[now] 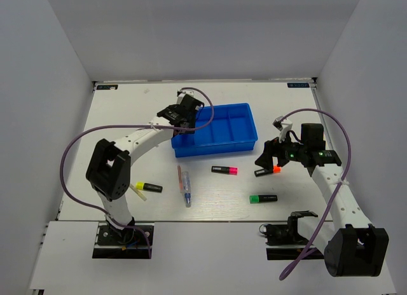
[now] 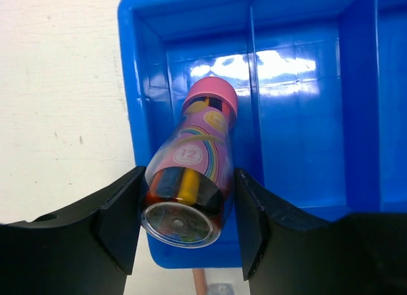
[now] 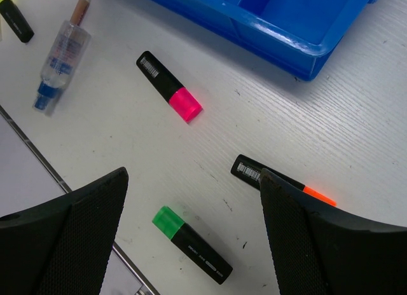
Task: Sort the stationery into containers
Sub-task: Place the stationery in the storage box, then pick up the pen from the center of the board.
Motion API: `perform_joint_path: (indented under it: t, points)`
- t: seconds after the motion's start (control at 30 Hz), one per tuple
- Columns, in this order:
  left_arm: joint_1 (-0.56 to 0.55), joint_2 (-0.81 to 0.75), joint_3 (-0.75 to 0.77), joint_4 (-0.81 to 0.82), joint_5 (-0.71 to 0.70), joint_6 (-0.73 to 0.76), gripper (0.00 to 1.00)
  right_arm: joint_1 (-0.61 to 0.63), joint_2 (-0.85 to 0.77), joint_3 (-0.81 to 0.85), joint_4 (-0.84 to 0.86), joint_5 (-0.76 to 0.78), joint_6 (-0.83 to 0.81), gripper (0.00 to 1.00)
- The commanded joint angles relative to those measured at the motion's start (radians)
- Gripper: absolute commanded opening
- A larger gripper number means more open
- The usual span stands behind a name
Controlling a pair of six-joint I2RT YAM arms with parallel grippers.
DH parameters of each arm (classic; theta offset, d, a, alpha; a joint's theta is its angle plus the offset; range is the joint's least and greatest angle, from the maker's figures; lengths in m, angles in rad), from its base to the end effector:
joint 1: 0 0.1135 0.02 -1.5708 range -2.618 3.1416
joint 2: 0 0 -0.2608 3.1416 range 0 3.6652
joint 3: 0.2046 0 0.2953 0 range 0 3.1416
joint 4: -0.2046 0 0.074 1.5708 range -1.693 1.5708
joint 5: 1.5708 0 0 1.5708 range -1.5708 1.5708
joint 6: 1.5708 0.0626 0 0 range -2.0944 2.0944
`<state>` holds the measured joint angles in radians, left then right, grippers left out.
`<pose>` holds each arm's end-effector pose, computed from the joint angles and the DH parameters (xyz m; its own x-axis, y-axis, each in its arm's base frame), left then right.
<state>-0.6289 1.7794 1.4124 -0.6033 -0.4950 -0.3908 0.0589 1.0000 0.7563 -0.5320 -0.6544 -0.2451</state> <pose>0.3720 -0.2338 0.2144 -0.7314 0.1175 -0.6717 0.0238 0.9888 0.1471 0.2598 0.0535 0.2348 -0.5615 -0.2260 -0.7960 -0.6358 0.7336 0.2402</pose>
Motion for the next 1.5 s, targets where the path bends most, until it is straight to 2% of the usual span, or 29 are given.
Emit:
perform_joint_path:
  t: [0.0,0.23,0.33,0.37,0.4,0.47,0.5,0.53,0.77,0.8,0.83,0.87,0.9,0.93,0.97,1.0,1.03,1.07,1.1,1.13,1.17,1.2,1.23,1.27,1.3,1.33,1.37,1.43,1.47]
  points:
    - [-0.008,-0.014,-0.003,0.025,-0.076,0.017,0.07,-0.008,-0.015,-0.003,-0.016,-0.008,-0.016,0.85]
    - [-0.018,-0.008,-0.043,0.083,-0.125,0.07,0.09,-0.004,-0.015,-0.006,-0.013,-0.01,-0.017,0.85]
    - [-0.025,0.002,-0.046,0.114,-0.129,0.093,0.17,-0.005,-0.017,-0.005,-0.016,-0.014,-0.017,0.85]
    - [-0.028,0.009,-0.044,0.122,-0.129,0.101,0.25,-0.005,-0.017,-0.005,-0.017,-0.01,-0.02,0.85]
    - [-0.029,0.02,-0.044,0.12,-0.125,0.104,0.52,-0.005,-0.017,-0.005,-0.016,-0.01,-0.02,0.85]
    - [-0.038,0.025,-0.044,0.12,-0.128,0.104,0.79,-0.004,-0.015,-0.005,-0.019,-0.01,-0.023,0.87]
    - [-0.04,0.023,-0.053,0.12,-0.131,0.104,0.96,-0.005,-0.02,-0.006,-0.019,-0.01,-0.023,0.87]
    - [-0.049,0.02,-0.055,0.122,-0.132,0.109,1.0,-0.004,-0.018,-0.005,-0.019,-0.008,-0.023,0.88]
    - [-0.055,-0.129,-0.098,0.085,-0.128,0.083,0.99,-0.005,-0.008,-0.005,-0.028,-0.019,-0.034,0.9]
    - [-0.054,-0.158,-0.093,0.023,-0.122,0.06,0.87,-0.005,-0.008,-0.003,-0.029,-0.019,-0.039,0.85]
    - [-0.054,-0.175,-0.098,-0.001,-0.114,0.044,0.77,-0.004,-0.005,0.001,-0.031,-0.021,-0.042,0.76]
    - [-0.052,-0.193,-0.108,-0.019,-0.105,0.005,0.62,-0.007,-0.008,0.005,-0.036,-0.024,-0.055,0.32]
    - [-0.052,-0.26,-0.146,-0.029,-0.074,-0.026,0.42,-0.002,-0.003,0.005,-0.045,-0.025,-0.068,0.03]
    - [-0.054,-0.287,-0.194,-0.053,-0.042,-0.045,0.11,-0.005,0.0,0.012,-0.046,-0.013,-0.071,0.0]
    - [-0.054,-0.308,-0.22,-0.061,-0.025,-0.092,0.03,-0.002,0.002,0.014,-0.048,-0.013,-0.08,0.0]
    - [-0.052,-0.389,-0.248,-0.075,-0.019,-0.114,0.0,-0.004,0.012,0.021,-0.06,-0.013,-0.101,0.0]
    - [-0.054,-0.42,-0.327,-0.114,-0.017,-0.199,0.0,0.004,0.02,0.031,-0.075,-0.011,-0.12,0.0]
    - [-0.054,-0.48,-0.358,-0.137,-0.036,-0.227,0.05,0.001,0.022,0.038,-0.083,-0.016,-0.128,0.0]
    - [-0.051,-0.547,-0.424,-0.153,-0.048,-0.259,0.18,0.005,0.04,0.052,-0.097,-0.039,-0.173,0.37]
    - [-0.049,-0.578,-0.499,-0.177,-0.059,-0.381,0.38,0.007,0.048,0.069,-0.143,-0.068,-0.189,0.55]
    - [-0.046,-0.653,-0.545,-0.181,-0.071,-0.422,0.52,0.006,0.061,0.08,-0.152,-0.094,-0.204,0.62]
    - [-0.049,-0.71,-0.626,-0.187,-0.076,-0.46,0.52,0.007,0.069,0.083,-0.163,-0.103,-0.215,0.65]
    - [-0.045,-0.733,-0.689,-0.202,-0.079,-0.611,0.55,0.01,0.084,0.086,-0.174,-0.106,-0.244,0.65]
    - [-0.043,-0.768,-0.735,-0.26,-0.086,-0.663,0.55,0.013,0.095,0.089,-0.177,-0.126,-0.253,0.62]
    - [-0.046,-0.782,-0.748,-0.291,-0.091,-0.775,0.53,0.015,0.1,0.087,-0.181,-0.129,-0.279,0.59]
    - [-0.045,-0.788,-0.759,-0.349,-0.106,-0.83,0.51,0.021,0.109,0.087,-0.174,-0.126,-0.284,0.52]
    - [-0.046,-0.785,-0.789,-0.395,-0.111,-0.971,0.51,0.021,0.115,0.086,-0.165,-0.122,-0.286,0.49]
    - [-0.042,-0.776,-0.806,-0.4,-0.114,-1.022,0.5,0.036,0.124,0.086,-0.151,-0.116,-0.29,0.41]
    - [-0.041,-0.772,-0.829,-0.398,-0.117,-1.098,0.5,0.039,0.126,0.087,-0.148,-0.113,-0.296,0.41]
